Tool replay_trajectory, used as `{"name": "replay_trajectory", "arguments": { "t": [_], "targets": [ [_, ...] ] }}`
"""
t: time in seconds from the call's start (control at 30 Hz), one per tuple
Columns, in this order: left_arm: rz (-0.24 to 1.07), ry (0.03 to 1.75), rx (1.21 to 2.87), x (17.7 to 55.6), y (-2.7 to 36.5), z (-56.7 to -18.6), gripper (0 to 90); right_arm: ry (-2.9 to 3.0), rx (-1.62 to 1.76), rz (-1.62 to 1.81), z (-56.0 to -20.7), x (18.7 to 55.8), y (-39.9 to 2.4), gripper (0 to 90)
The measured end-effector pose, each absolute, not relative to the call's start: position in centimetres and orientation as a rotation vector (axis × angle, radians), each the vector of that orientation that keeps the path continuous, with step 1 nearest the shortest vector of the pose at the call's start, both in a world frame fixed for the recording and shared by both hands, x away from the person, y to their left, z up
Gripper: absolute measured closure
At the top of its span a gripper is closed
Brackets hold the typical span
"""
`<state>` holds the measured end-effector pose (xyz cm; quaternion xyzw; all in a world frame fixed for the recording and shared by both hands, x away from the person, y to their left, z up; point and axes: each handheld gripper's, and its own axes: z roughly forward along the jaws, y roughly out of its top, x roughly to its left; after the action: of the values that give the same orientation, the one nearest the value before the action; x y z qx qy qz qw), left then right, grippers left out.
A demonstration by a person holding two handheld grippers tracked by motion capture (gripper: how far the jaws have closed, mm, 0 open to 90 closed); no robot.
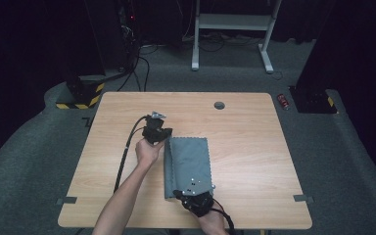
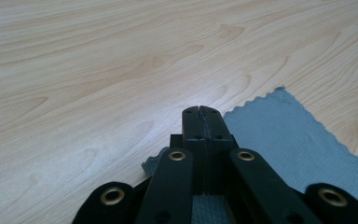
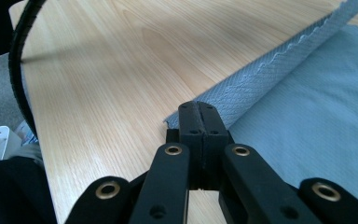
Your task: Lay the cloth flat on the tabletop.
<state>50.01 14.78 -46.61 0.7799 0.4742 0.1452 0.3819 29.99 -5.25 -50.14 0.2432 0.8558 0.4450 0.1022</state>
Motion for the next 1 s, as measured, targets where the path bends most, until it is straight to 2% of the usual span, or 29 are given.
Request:
{"name": "replay_trajectory", "arguments": {
  "t": [0.5,1.0],
  "targets": [
    [0.357,1.162,2.018,50.6,11.8,-46.6,90.0,2.488,0.807,1.302,-50.5,29.8,-8.4,90.0],
    [0.344,1.073,2.096,51.1,6.8,-47.1,90.0,2.434,0.912,1.272,-51.1,29.0,-11.7,90.0]
  ]
}}
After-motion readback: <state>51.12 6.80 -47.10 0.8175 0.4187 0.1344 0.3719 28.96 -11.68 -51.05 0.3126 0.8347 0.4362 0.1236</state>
